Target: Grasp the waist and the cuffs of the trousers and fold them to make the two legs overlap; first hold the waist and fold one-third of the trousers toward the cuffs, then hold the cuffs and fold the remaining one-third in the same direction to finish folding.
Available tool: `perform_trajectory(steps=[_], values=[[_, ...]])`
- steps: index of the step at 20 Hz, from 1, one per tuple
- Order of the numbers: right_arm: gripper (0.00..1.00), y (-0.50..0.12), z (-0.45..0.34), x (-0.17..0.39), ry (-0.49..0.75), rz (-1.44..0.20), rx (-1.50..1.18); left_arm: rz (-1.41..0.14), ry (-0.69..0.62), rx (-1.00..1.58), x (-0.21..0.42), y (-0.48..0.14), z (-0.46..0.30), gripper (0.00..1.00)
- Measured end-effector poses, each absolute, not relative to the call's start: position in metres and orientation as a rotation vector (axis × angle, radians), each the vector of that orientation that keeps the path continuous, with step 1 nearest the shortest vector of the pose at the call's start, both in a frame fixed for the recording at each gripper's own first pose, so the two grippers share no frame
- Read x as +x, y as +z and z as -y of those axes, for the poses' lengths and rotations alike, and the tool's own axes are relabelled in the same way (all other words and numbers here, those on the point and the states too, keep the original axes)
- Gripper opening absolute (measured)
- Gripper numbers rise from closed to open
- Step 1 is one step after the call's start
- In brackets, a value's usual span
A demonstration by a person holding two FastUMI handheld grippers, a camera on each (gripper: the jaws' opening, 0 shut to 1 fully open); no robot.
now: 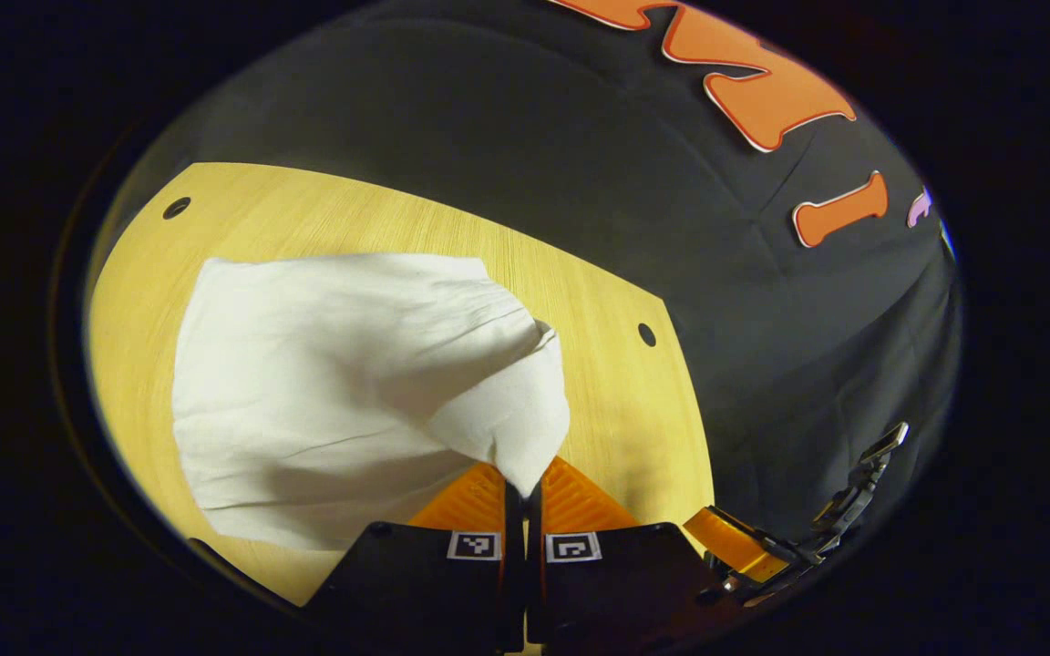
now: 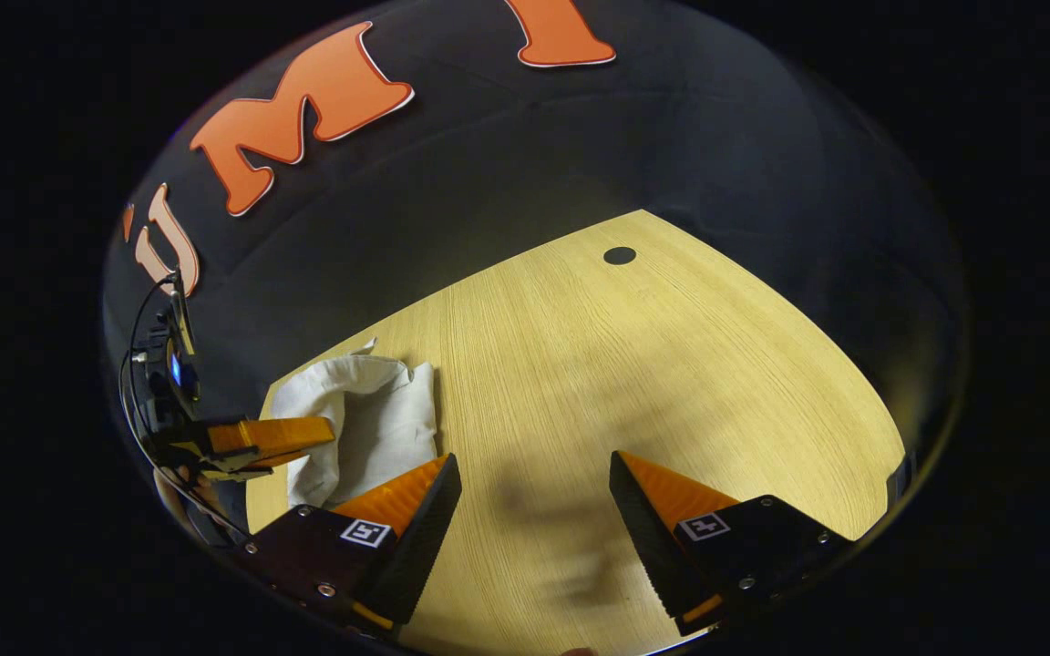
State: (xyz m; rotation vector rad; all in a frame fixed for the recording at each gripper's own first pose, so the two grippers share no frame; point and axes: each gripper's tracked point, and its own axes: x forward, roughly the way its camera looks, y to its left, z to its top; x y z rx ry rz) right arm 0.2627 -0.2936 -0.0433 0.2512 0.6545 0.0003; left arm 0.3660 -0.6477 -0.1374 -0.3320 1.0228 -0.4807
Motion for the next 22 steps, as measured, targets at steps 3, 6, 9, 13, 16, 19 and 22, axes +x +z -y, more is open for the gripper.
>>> perform_trajectory(steps=[3, 6, 9, 13, 16, 19, 22], values=[[0.98, -0.043, 0.289, 0.261, 0.018, -0.658, 0.247, -1.043, -0.506, -0.313, 0.354, -0.138, 0.65, 0.11], [0.98, -0.043, 0.274, 0.26, 0.044, -0.666, 0.241, -1.06, -0.54, -0.361, 0.342, -0.137, 0.657, 0.3], [0.98, -0.038, 0.259, 0.258, 0.073, -0.659, 0.22, -1.058, -0.546, -0.364, 0.328, -0.125, 0.65, 0.48], [0.98, -0.024, 0.231, 0.255, 0.124, -0.635, 0.198, -0.976, -0.538, -0.274, 0.322, -0.104, 0.631, 0.99], [0.98, -0.011, 0.211, 0.253, 0.162, -0.611, 0.18, -0.872, -0.506, -0.226, 0.323, -0.074, 0.602, 0.99], [0.98, 0.009, 0.193, 0.253, 0.199, -0.571, 0.162, -0.787, -0.474, -0.197, 0.321, -0.048, 0.574, 0.99], [0.98, 0.03, 0.176, 0.252, 0.232, -0.522, 0.136, -0.693, -0.436, -0.192, 0.321, -0.021, 0.546, 0.99]])
